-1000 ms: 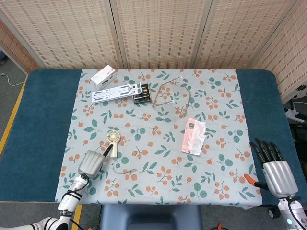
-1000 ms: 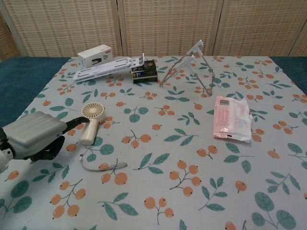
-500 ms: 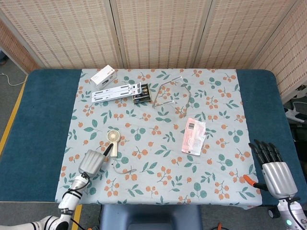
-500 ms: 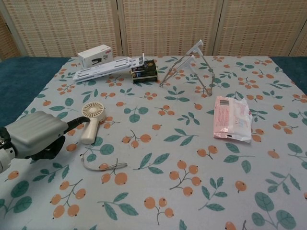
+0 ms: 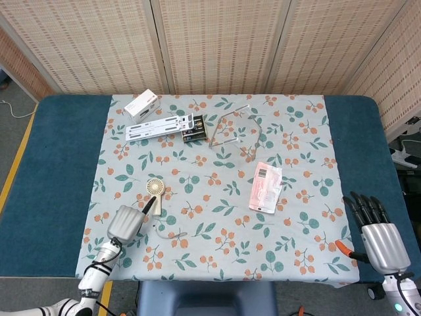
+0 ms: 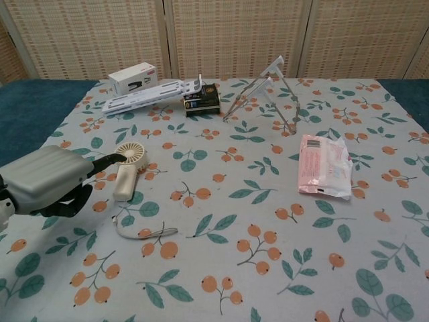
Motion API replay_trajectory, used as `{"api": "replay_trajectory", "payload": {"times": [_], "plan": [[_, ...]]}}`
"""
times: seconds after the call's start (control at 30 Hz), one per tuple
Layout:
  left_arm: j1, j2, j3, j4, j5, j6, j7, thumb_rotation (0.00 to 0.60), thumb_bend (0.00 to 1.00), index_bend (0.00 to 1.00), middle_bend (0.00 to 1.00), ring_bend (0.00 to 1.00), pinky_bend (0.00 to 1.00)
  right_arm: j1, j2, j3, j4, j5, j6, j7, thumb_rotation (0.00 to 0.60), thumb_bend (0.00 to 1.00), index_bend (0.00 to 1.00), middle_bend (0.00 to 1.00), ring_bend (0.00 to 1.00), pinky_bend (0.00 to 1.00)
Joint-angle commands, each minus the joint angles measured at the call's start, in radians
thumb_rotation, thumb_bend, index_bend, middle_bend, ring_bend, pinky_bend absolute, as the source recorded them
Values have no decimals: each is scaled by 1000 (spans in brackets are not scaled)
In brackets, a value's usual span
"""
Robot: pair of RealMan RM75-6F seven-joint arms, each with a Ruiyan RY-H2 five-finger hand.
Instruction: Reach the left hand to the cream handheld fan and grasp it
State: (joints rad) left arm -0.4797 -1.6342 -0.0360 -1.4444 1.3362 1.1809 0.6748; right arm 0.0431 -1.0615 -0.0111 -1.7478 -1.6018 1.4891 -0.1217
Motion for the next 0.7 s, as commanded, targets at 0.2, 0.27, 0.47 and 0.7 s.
{"api": "replay_trajectory", "payload": {"times": [0.2,0.27,0.47,0.7], "plan": [[93,121,54,-102,202,221,-253,600,658,0,915,894,1000,-2,4,-6,-9,-11,0,1,504,94,0,0,0,0],[143,188,96,-133,215,263,-328,600,587,0,697,700,911,-4,6,-7,-9,-13,4,-2,503,94,0,0,0,0],[289,345,199,-93,249,400,-662,600,465,0,18,21,294,-11,8,-5,-18,-3,9,-38,505,94,0,0,0,0],[319,387,189,-30,283,435,-733,600,443,0,0,0,78,-12,0,-9,-38,-6,1,-64,505,94,0,0,0,0]]}}
